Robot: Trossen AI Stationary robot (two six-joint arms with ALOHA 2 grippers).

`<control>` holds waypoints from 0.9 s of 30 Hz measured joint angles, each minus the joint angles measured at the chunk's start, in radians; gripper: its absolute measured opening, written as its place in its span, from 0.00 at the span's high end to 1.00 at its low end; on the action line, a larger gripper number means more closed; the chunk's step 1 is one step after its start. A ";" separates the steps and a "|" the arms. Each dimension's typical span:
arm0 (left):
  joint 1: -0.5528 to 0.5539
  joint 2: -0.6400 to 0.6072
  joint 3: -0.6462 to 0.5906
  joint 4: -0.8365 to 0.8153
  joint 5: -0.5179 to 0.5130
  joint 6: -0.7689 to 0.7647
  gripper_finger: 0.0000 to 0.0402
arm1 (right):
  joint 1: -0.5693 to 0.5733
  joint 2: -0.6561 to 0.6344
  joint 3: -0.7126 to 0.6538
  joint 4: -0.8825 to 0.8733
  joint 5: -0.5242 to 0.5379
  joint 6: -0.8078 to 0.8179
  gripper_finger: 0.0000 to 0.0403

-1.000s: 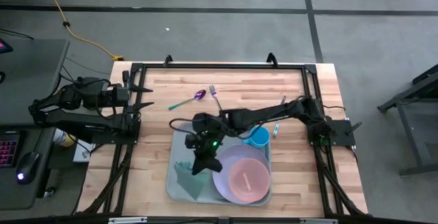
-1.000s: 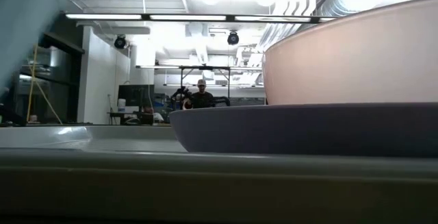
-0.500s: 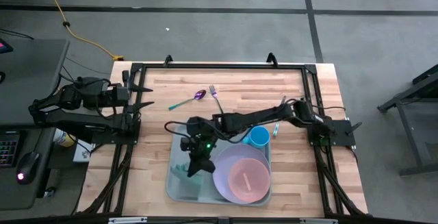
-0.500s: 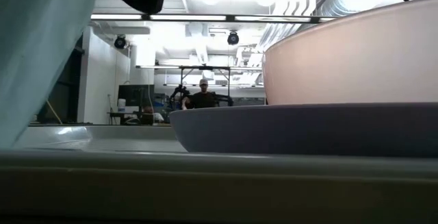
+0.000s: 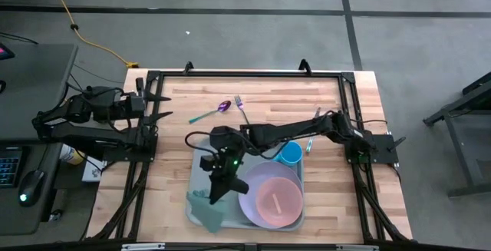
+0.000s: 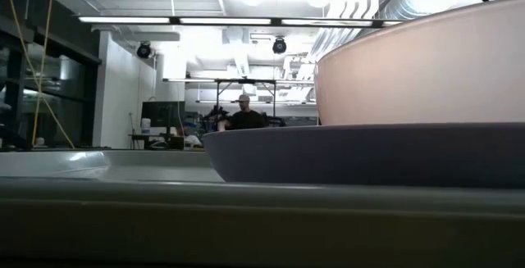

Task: Set up tray
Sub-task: Put the blue napkin on the serving tray to the left of the purple plate

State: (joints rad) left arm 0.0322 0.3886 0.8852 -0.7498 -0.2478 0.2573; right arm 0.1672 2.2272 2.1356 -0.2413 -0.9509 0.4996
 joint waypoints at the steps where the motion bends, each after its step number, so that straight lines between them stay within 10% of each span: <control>1: 0.000 0.000 0.000 0.000 0.000 0.000 0.43 | 0.001 0.000 -0.007 -0.006 -0.024 -0.009 1.00; 27: 0.000 0.001 0.000 0.000 -0.034 0.000 0.43 | -0.038 0.163 -0.049 0.140 -0.280 0.005 1.00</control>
State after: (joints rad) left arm 0.0322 0.3893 0.8852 -0.7498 -0.2813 0.2573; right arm 0.1294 2.3899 2.0861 -0.1013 -1.2312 0.5045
